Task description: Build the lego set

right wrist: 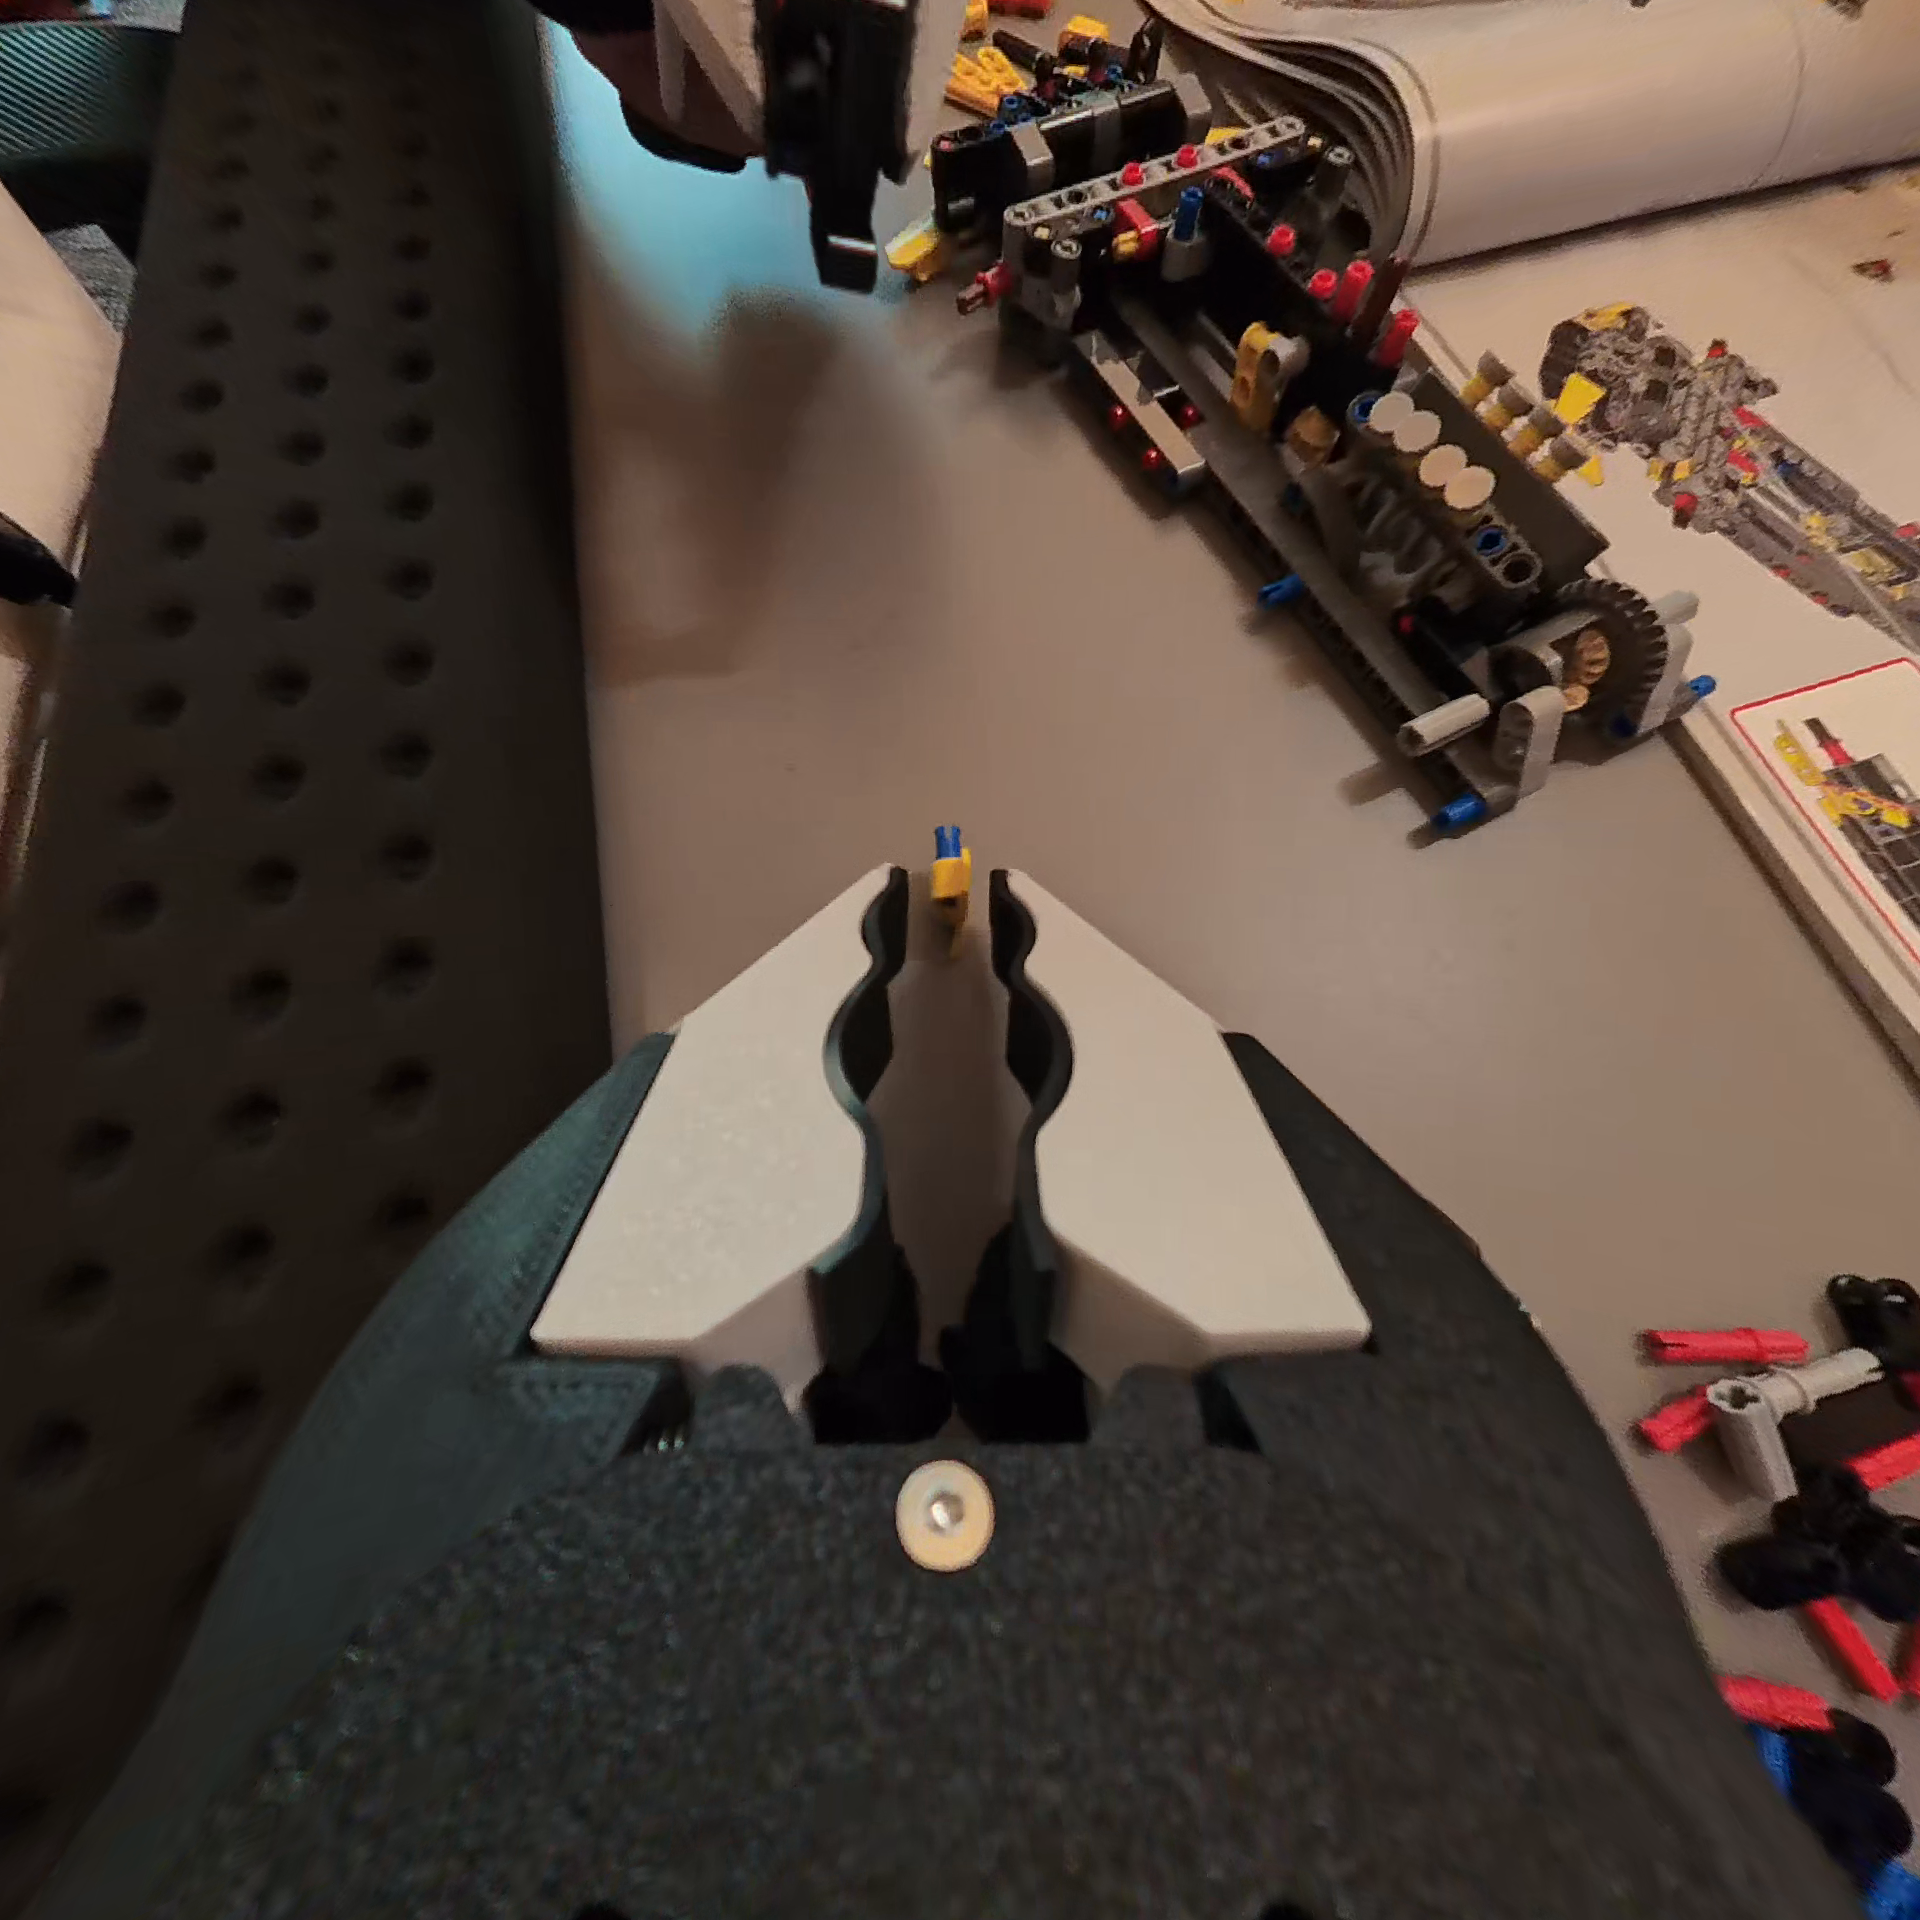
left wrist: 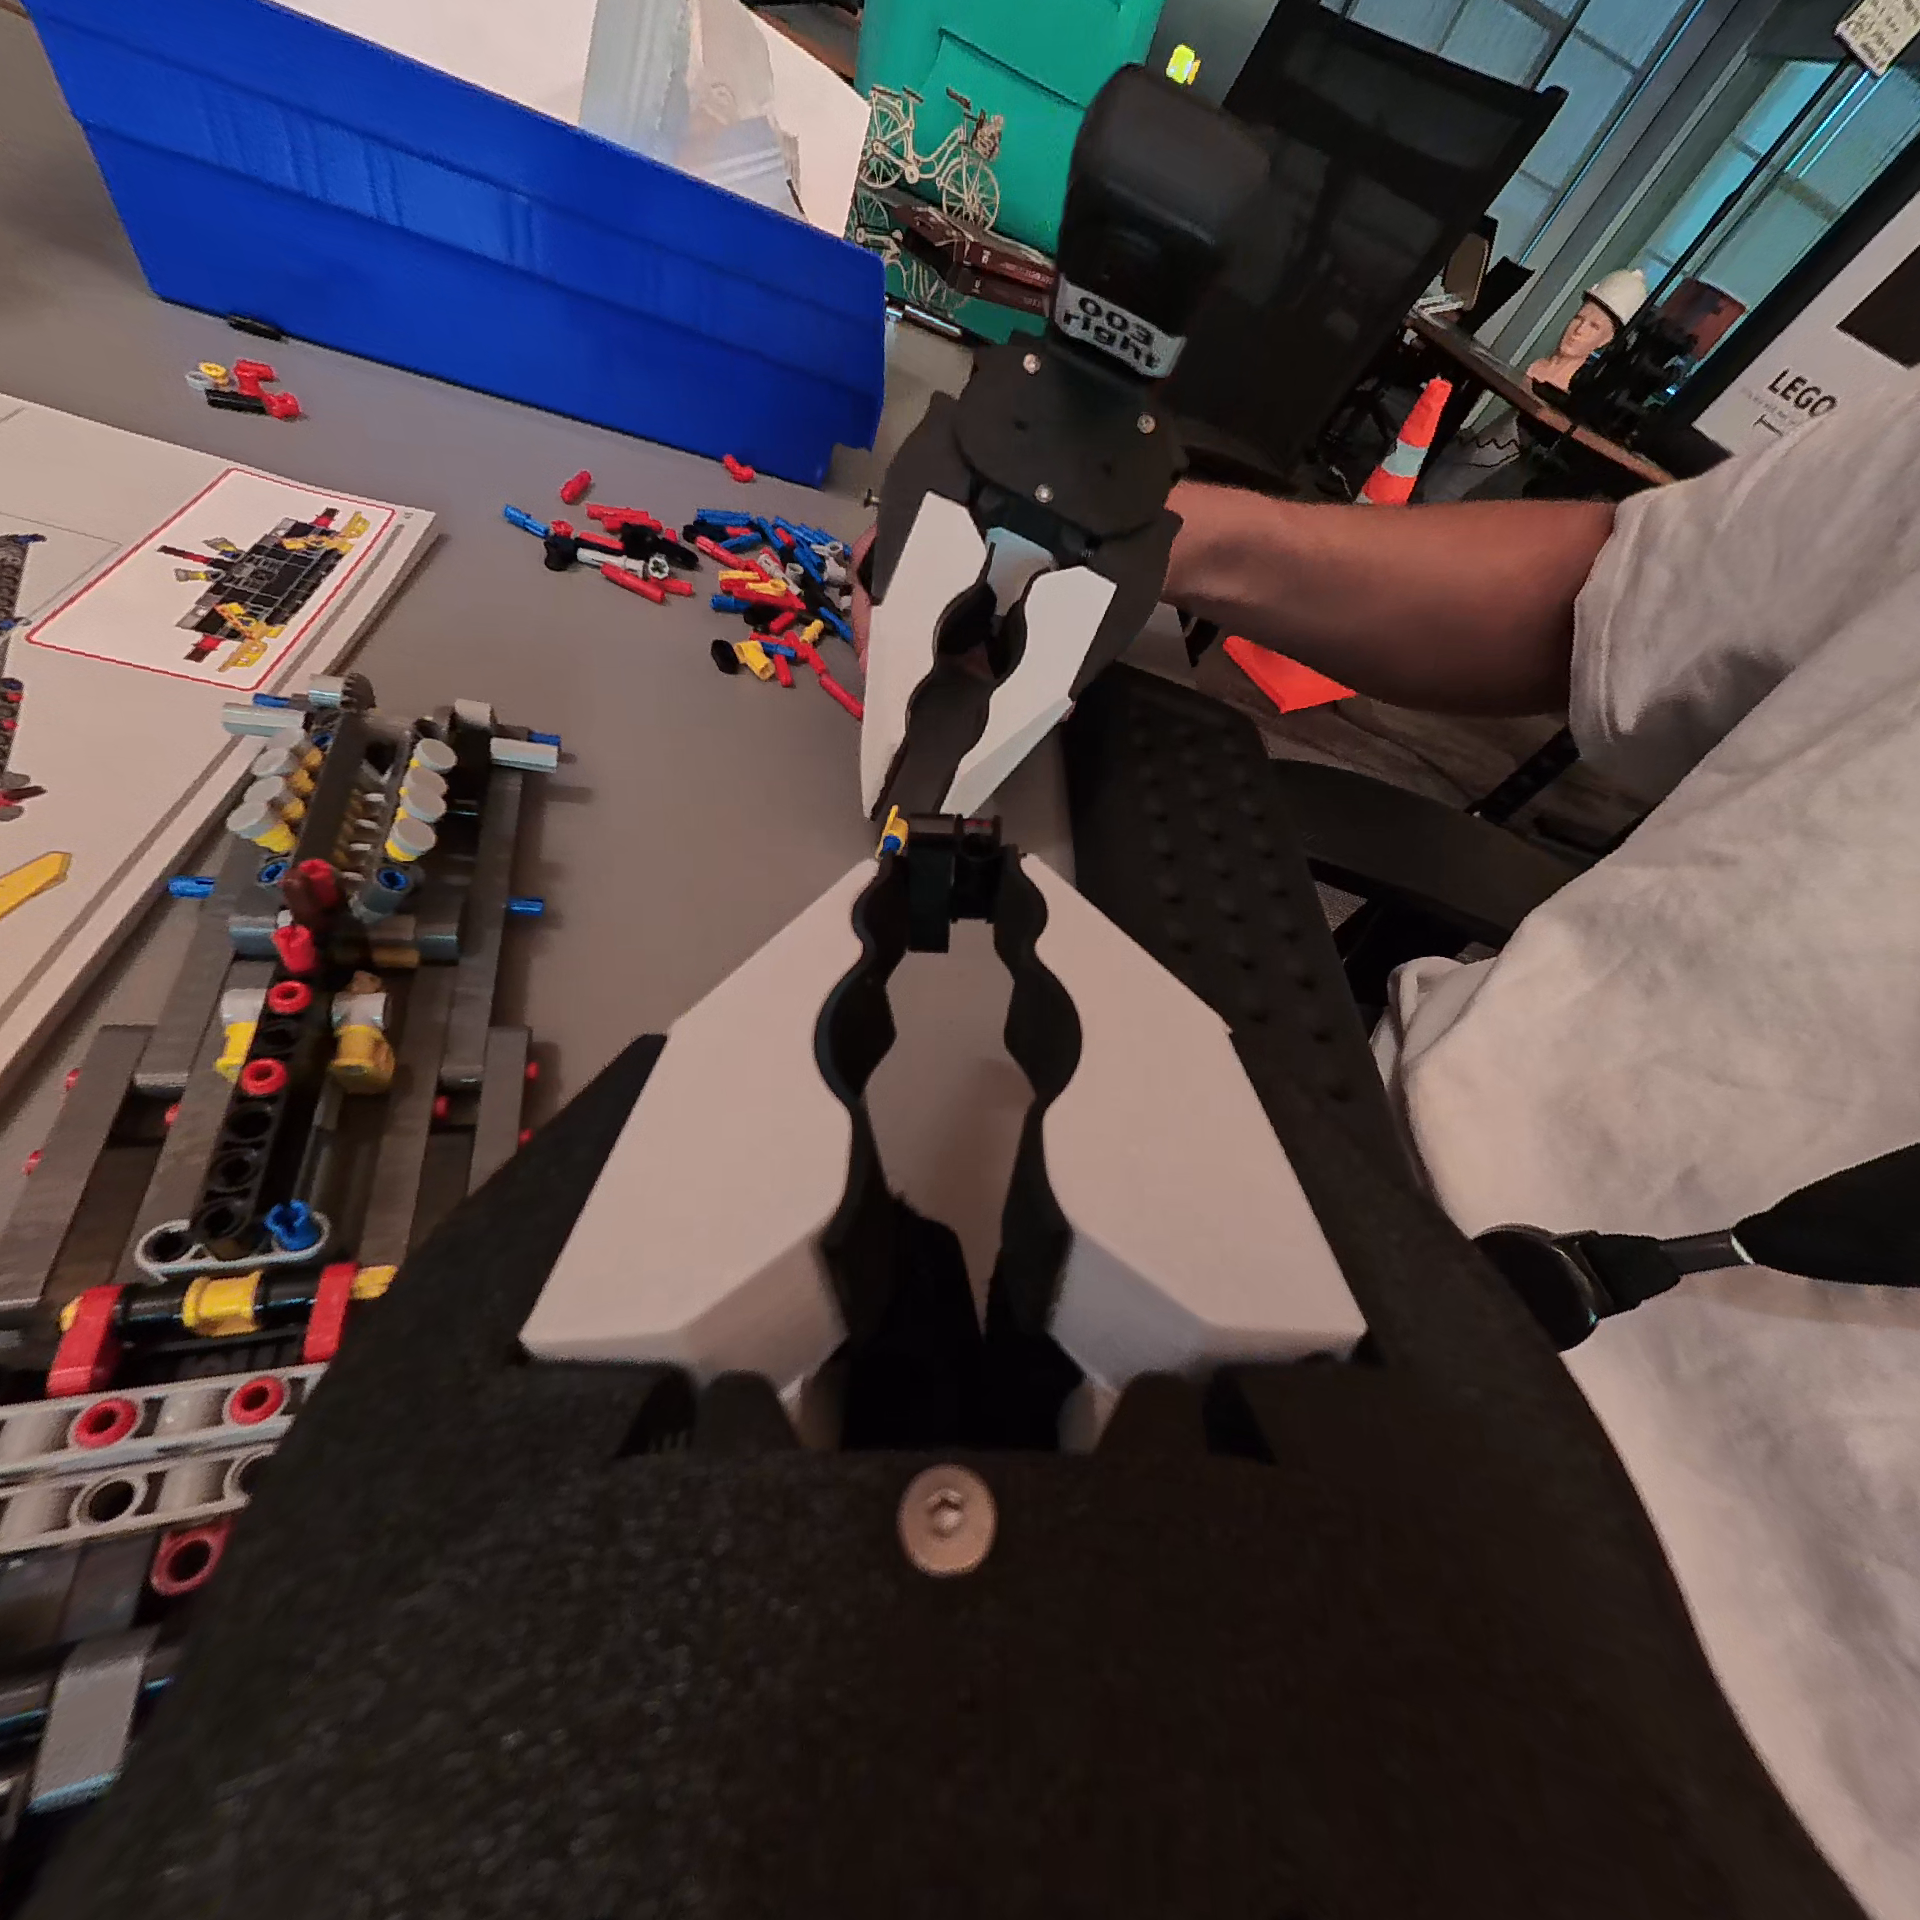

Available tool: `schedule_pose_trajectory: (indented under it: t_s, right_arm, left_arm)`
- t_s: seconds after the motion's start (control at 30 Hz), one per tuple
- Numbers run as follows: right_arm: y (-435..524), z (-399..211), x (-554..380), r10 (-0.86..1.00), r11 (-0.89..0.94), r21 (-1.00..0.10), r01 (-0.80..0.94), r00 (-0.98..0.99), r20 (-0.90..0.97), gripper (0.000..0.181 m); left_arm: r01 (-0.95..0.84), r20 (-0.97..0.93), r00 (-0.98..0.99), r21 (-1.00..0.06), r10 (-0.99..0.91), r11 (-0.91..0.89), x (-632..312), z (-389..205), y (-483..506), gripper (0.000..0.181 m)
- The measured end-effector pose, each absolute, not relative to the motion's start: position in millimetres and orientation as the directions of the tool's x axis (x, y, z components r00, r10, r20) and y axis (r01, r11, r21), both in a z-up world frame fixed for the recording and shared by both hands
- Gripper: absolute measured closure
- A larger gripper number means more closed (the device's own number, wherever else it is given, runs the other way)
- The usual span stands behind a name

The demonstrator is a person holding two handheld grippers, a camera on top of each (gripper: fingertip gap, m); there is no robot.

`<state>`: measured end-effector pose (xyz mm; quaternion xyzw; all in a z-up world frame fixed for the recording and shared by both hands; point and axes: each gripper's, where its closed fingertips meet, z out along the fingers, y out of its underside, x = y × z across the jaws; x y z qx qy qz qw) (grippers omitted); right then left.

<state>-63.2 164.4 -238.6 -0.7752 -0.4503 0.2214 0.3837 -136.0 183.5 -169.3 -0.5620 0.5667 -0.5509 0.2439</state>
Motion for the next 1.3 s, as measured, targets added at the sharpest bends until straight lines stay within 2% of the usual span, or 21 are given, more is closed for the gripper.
schedule_pose_trajectory:
  t_s: [0.23, 0.3, 0.4, 0.47, 0.6, 0.8, 1.3]
  right_arm:
    - [164.2, -247.1, -61.5, 0.861, -0.348, -0.76, 0.549, 0.509, -0.027, 0.169]
    - [164.8, -247.5, -63.0, 0.865, -0.349, -0.758, 0.551, 0.501, -0.034, 0.174]
    - [174.1, -216.6, -71.0, 0.851, -0.293, -0.849, 0.44, 0.524, -0.022, 0.175]
    - [172.8, -187.2, -85.9, 0.856, -0.303, -0.865, 0.399, 0.512, -0.064, 0.176]
    - [165.6, -139.0, -127.3, 0.89, -0.258, -0.829, 0.497, 0.455, -0.004, 0.176]
    - [169.8, -130.0, -136.7, 0.906, -0.228, -0.724, 0.651, 0.414, 0.086, 0.175]
    - [169.1, -137.0, -138.8, 0.921, -0.228, -0.68, 0.697, 0.38, 0.081, 0.175]
  left_arm:
    - [-0.359, 0.342, -0.247, -0.901, -0.907, -0.242, -135.9, -167.8, 185.0, 0.166]
    - [-0.354, 0.334, -0.252, -0.905, -0.908, -0.235, -136.0, -167.2, 184.6, 0.166]
    - [-0.312, 0.291, -0.277, -0.929, -0.916, -0.201, -136.2, -162.0, 182.2, 0.166]
    - [-0.243, 0.235, -0.304, -0.956, -0.923, -0.163, -136.6, -152.6, 179.2, 0.166]
    - [-0.102, 0.107, -0.33, -0.992, -0.938, -0.077, -138.5, -132.9, 174.2, 0.166]
    - [-0.04, 0.061, -0.344, -0.998, -0.937, -0.05, -142.3, -120.9, 169.7, 0.166]
    - [-0.105, 0.092, -0.331, -0.993, -0.939, -0.061, -141.5, -128.7, 171.2, 0.166]
